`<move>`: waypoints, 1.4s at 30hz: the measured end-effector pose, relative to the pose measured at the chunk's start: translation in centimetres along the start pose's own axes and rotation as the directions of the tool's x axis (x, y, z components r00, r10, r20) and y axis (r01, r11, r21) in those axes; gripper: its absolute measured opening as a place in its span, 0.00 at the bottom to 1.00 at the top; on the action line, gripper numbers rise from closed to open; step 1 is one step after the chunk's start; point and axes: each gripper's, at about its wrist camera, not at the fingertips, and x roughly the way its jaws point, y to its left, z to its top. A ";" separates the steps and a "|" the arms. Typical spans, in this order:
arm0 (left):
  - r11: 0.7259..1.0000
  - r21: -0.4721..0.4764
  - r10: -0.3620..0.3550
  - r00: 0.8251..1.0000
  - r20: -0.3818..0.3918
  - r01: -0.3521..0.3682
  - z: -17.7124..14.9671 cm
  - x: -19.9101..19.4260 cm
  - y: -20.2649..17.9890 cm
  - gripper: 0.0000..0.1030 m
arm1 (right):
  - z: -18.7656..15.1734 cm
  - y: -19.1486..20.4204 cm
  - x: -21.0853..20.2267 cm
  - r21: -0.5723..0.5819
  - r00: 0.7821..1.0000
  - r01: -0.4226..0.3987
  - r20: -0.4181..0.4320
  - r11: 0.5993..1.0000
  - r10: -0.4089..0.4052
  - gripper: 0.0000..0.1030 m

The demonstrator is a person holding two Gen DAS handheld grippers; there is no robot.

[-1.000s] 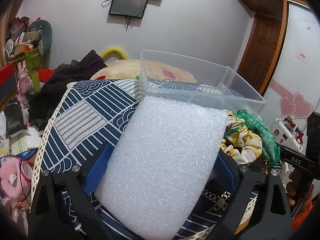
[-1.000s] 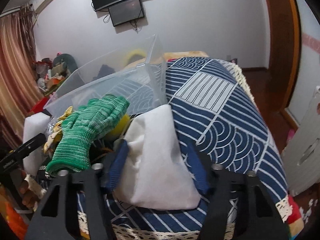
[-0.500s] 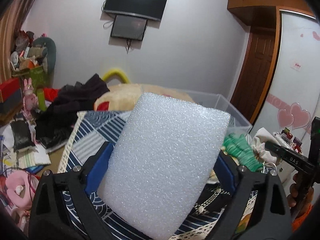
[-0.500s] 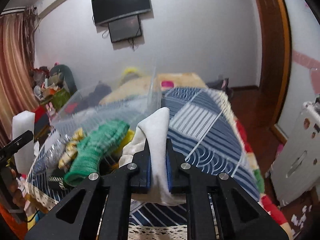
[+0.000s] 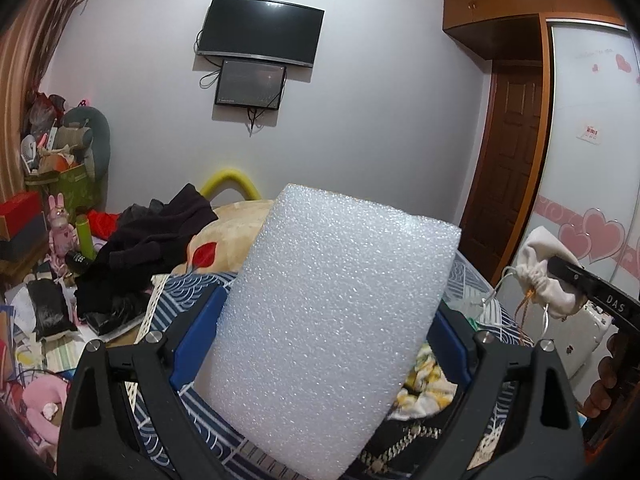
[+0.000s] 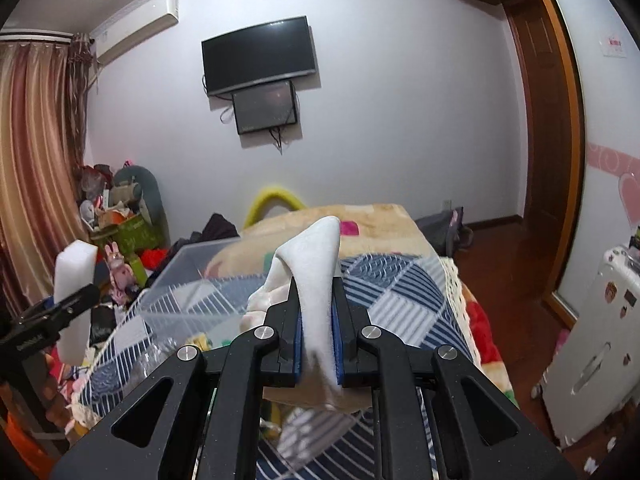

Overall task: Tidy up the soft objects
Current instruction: 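Lower the white cloth bag and foam pad into the clear box, open both grippers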

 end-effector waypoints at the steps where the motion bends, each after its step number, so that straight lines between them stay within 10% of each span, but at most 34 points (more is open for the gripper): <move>1: 1.000 0.004 0.002 1.000 0.001 -0.002 0.3 0.3 -0.2 0.91 | 0.2 0.2 0.2 -0.004 1.000 -0.002 0.005 1.000 0.002 0.10; 20: 0.999 -0.035 -0.035 0.990 -0.136 0.031 4.3 9.9 -0.4 0.91 | 3.4 2.6 6.0 -0.015 0.999 -0.041 0.029 0.999 0.041 0.10; 42: 0.997 0.069 -0.011 0.950 -0.311 0.034 3.4 16.4 -2.8 0.95 | 0.8 4.5 12.2 -0.181 0.963 -0.076 -0.268 0.981 0.025 0.18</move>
